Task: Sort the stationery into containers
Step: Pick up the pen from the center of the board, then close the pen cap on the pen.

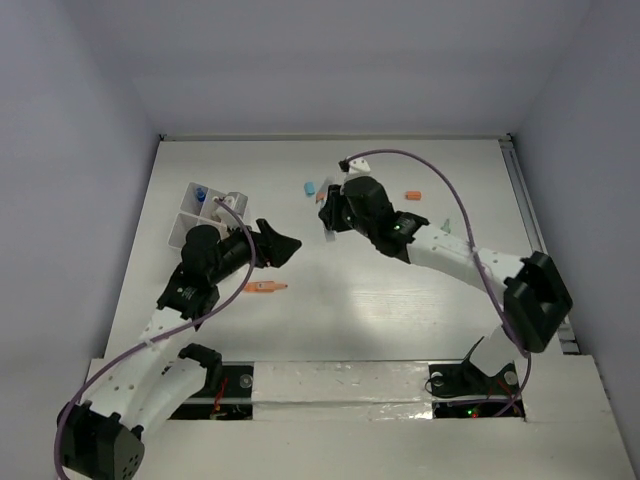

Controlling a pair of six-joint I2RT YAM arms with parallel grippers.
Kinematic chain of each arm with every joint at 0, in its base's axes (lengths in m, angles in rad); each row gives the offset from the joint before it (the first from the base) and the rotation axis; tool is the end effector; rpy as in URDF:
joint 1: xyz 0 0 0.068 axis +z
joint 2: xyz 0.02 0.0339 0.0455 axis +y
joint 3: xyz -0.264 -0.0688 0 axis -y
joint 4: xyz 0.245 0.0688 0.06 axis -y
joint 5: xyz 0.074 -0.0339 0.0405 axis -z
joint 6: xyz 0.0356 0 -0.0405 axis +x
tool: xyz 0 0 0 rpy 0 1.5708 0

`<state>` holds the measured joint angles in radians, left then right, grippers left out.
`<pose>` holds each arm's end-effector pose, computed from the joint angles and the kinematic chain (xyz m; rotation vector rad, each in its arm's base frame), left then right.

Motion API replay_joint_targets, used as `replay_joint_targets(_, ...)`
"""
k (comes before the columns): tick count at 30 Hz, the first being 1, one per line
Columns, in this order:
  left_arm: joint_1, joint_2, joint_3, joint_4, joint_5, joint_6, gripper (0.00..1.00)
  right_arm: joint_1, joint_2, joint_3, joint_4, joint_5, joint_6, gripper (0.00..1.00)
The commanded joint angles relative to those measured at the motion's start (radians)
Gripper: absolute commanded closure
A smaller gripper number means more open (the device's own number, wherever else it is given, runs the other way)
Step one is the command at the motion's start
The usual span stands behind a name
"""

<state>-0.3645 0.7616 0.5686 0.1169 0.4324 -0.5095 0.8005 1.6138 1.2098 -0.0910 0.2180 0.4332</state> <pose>0.1693 -0.0806 0.2995 0.2228 1.7274 -1.0090 0.2673 0.2644 0.2845 -0.2478 2.0823 0.5353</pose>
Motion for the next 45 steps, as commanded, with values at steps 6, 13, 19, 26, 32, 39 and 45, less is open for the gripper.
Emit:
replay_joint_targets(6,0.004,0.073,-0.07,0.277,0.085,-0.146,0.28,0.062,-0.137,-0.036,0.266,-0.058,0.042,0.94)
replay_joint_targets(13,-0.04,0.096,-0.085,0.392,0.066,-0.185,0.32,0.1,-0.132,-0.033,0.293,-0.072,0.045,0.93)
replay_joint_targets(19,-0.06,0.14,-0.07,0.406,0.028,-0.173,0.42,0.118,-0.129,-0.033,0.301,-0.08,0.049,0.93)
replay_joint_targets(26,-0.102,0.166,-0.052,0.431,-0.021,-0.167,0.55,0.147,-0.106,-0.026,0.292,-0.08,0.042,0.92)
replay_joint_targets(32,-0.129,0.168,-0.033,0.42,-0.078,-0.147,0.65,0.167,-0.088,-0.015,0.283,-0.072,0.041,0.92)
replay_joint_targets(39,-0.16,0.145,-0.016,0.366,-0.179,-0.119,1.0,0.167,-0.084,-0.01,0.26,-0.055,0.045,0.92)
replay_joint_targets(45,-0.16,0.082,0.0,0.235,-0.254,-0.067,1.0,0.167,-0.097,0.025,0.189,-0.092,0.019,0.56)
